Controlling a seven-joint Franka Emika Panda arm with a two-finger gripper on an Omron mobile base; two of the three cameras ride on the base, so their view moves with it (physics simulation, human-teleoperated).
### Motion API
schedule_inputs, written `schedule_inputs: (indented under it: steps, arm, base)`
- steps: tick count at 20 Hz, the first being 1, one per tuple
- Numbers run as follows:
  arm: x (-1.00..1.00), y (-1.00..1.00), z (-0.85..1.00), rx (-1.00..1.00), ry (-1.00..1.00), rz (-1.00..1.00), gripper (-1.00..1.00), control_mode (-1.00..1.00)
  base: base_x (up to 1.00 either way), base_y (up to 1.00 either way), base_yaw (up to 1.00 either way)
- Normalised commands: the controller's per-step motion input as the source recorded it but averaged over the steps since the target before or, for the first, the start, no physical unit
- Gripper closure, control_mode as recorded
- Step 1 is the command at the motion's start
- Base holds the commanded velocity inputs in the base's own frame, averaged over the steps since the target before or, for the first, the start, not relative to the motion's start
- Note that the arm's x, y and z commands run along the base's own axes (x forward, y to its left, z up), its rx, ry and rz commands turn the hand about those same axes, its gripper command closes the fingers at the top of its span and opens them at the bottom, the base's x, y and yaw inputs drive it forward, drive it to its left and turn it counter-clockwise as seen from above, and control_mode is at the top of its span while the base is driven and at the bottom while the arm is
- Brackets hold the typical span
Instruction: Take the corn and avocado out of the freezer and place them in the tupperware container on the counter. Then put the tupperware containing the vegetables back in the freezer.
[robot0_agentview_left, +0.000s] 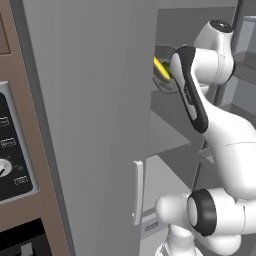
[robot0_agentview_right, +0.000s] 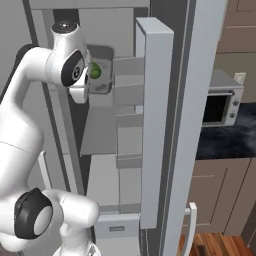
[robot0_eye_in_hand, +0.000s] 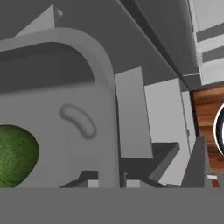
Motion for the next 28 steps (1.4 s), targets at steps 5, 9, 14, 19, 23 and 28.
schedule_inputs:
  steps: [5, 9, 14, 19, 23, 28]
  arm:
    - [0.62, -0.01, 0.00, 0.00, -0.10, 0.09, 1.00, -1.00]
    - [0.52, -0.01, 0.00, 0.00, -0.10, 0.05, 1.00, -1.00]
    - [0.49, 0.00, -0.01, 0.00, -0.11, 0.01, 1.00, -1.00]
    - [0.52, -0.03, -0.05, 0.00, -0.08, 0.00, 1.00, -1.00]
    - [0.36, -0.12, -0.04, 0.00, -0.02, 0.01, 1.00, -1.00]
    - [0.42, -0.11, 0.00, 0.00, 0.00, 0.05, 1.00, -1.00]
  base:
    - [0.00, 0.00, 0.00]
    - [0.00, 0.00, 0.00]
    - [0.00, 0.00, 0.00]
    - [0.00, 0.00, 0.00]
    - [0.00, 0.00, 0.00]
    - [0.00, 0.00, 0.00]
